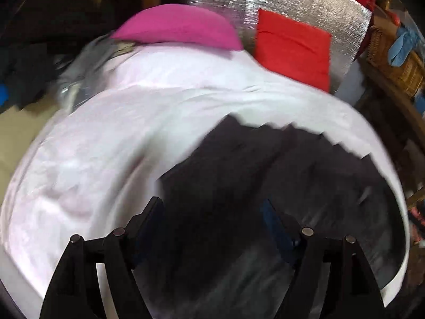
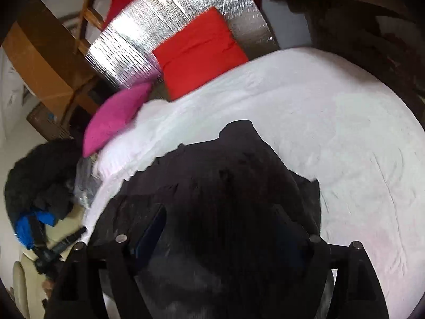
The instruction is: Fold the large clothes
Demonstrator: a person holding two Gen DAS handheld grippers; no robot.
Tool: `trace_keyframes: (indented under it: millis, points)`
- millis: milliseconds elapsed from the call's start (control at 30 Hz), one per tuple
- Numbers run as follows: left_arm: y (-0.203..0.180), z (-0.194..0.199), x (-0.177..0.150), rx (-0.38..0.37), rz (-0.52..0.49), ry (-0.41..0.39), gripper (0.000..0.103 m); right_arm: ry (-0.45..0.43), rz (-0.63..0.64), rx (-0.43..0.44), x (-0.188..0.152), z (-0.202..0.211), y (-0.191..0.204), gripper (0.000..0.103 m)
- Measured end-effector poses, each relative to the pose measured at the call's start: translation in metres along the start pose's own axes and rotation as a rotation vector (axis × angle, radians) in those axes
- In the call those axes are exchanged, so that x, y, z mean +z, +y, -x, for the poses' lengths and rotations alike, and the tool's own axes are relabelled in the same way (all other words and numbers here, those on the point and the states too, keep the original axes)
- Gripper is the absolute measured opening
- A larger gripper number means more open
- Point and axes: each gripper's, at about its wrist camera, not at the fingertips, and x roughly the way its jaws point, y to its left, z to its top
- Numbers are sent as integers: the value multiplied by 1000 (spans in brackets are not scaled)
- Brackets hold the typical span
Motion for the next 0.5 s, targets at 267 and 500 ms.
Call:
trace_keyframes:
  millis: [267, 500]
  points:
    - [23, -15, -35, 103, -41, 55, 78, 48, 57, -79, -47, 3, 6, 65]
    - [39, -26, -36, 48, 18, 100, 81, 145, -34, -90, -43, -16, -12, 58]
